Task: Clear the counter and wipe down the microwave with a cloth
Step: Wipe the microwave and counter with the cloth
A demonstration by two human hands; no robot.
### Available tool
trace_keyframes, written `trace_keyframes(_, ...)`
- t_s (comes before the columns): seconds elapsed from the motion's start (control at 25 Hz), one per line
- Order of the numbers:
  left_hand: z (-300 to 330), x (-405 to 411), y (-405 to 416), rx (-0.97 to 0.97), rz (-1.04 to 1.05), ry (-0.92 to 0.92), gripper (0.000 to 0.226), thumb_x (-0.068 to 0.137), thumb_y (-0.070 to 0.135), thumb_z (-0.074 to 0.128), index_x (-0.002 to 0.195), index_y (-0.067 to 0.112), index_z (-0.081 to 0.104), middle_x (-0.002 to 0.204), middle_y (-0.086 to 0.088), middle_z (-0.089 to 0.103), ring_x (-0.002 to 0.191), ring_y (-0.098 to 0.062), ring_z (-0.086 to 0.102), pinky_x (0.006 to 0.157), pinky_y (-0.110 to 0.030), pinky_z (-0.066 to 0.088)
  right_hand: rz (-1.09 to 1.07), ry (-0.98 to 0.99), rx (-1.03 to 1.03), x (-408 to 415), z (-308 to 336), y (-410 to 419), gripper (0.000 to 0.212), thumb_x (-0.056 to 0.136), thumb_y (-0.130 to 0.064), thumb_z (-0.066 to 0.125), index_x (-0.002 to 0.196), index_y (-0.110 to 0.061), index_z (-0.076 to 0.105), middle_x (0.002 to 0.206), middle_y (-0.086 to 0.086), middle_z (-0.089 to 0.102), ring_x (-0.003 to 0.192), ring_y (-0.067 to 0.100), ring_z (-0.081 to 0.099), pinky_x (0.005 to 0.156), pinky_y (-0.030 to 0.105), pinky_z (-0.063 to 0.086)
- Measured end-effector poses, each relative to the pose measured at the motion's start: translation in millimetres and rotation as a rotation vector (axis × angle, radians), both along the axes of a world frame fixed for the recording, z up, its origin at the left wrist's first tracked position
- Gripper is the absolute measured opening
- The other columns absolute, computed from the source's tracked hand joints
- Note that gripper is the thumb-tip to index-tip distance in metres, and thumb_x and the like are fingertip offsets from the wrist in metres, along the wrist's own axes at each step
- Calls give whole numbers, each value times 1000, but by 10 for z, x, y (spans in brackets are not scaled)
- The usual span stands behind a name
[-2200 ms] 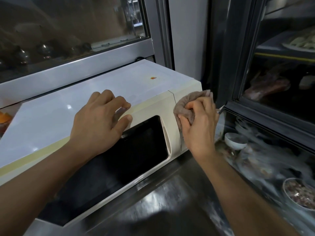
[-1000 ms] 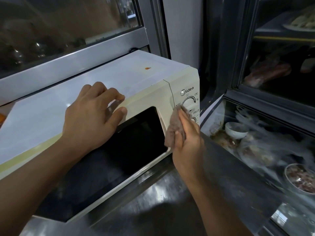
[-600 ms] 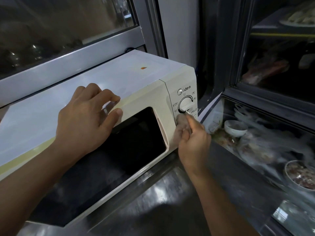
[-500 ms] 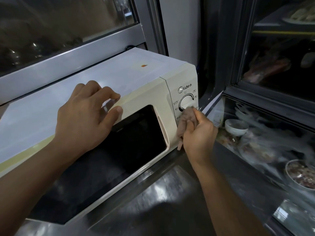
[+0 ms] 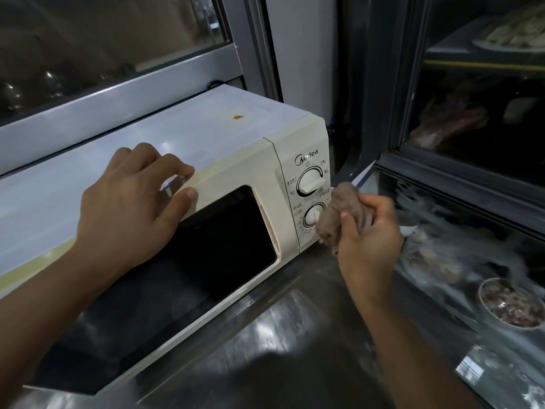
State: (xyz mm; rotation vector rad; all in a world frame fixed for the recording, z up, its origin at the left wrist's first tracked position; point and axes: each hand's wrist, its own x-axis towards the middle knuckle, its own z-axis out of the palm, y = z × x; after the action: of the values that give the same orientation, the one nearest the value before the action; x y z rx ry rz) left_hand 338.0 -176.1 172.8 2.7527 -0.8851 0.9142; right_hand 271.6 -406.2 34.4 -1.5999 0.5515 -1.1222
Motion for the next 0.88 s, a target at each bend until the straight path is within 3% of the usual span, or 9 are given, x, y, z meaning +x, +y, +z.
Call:
trace_keyframes(0.08, -2, -4, 0, 1, 0, 0, 39, 85, 47, 40, 109, 25, 61, 96, 0, 52, 95, -23, 47, 60, -35, 40, 94, -5, 14, 224, 0, -129, 26, 78, -5, 69, 101, -11, 58, 86, -16, 58, 78, -6, 57, 71, -2, 39)
trace_keyframes(0.24, 1, -3, 2, -2, -19, -4, 43, 85, 47, 38, 110, 22, 62, 95, -2, 54, 95, -25, 48, 62, -40, 44, 401, -50, 141, 552, -186, -306, 33, 80, -9, 70, 90, -31, 47, 90, -13, 55, 78, -10, 57, 66, 7, 46)
trace_keyframes(0.32, 6, -10, -5, 2, -33, 8, 47, 85, 48, 36, 111, 20, 63, 94, -4, 54, 94, -27, 49, 64, -45, 46, 457, 5, 294, 562, -408, -389, 31, 84, -14, 66, 84, -37, 47, 92, -1, 60, 81, 10, 65, 55, 24, 54)
trace_keyframes(0.44, 23, -38, -29, -9, -7, 12, 48, 83, 49, 36, 111, 21, 62, 96, -4, 53, 98, -28, 48, 65, -46, 47, 400, 223, 312, 470, -709, -376, 20, 87, -21, 64, 89, -30, 46, 94, 11, 64, 80, 27, 66, 66, 38, 55)
trace_keyframes(0.52, 30, -63, -37, -18, 3, 22, 50, 82, 50, 35, 112, 20, 62, 96, -4, 53, 99, -28, 48, 67, -48, 47, 379, 226, 293, 490, -676, -341, 22, 86, -24, 64, 96, -23, 44, 92, 10, 65, 72, 21, 66, 61, 35, 56)
trace_keyframes(0.6, 27, -65, -41, -14, -5, 36, 52, 82, 50, 35, 113, 19, 62, 96, -5, 52, 100, -29, 48, 71, -51, 47, 387, 95, 257, 567, -466, -358, 24, 85, -27, 65, 93, -30, 43, 85, 3, 63, 59, 5, 64, 48, 22, 52)
trace_keyframes(0.68, 12, -37, -36, -1, -11, 35, 50, 83, 50, 36, 113, 18, 61, 94, -3, 48, 100, -31, 47, 74, -52, 46, 391, 24, 210, 660, -308, -402, 26, 83, -30, 66, 86, -38, 42, 84, -3, 61, 61, -5, 62, 51, 12, 49)
trace_keyframes(0.76, 9, -20, -21, -10, -21, 22, 48, 83, 49, 38, 112, 18, 61, 93, -1, 45, 99, -33, 47, 76, -54, 45, 372, 39, 247, 651, -400, -367, 21, 86, -31, 63, 86, -36, 43, 85, -3, 60, 64, -2, 64, 52, 12, 49)
trace_keyframes(0.88, 11, -27, -8, 0, -18, 16, 47, 83, 49, 38, 113, 19, 61, 93, 3, 42, 100, -32, 47, 77, -53, 45, 305, 110, 344, 545, -682, -180, 14, 95, -22, 53, 91, -14, 41, 81, 5, 56, 64, 11, 61, 44, 10, 44)
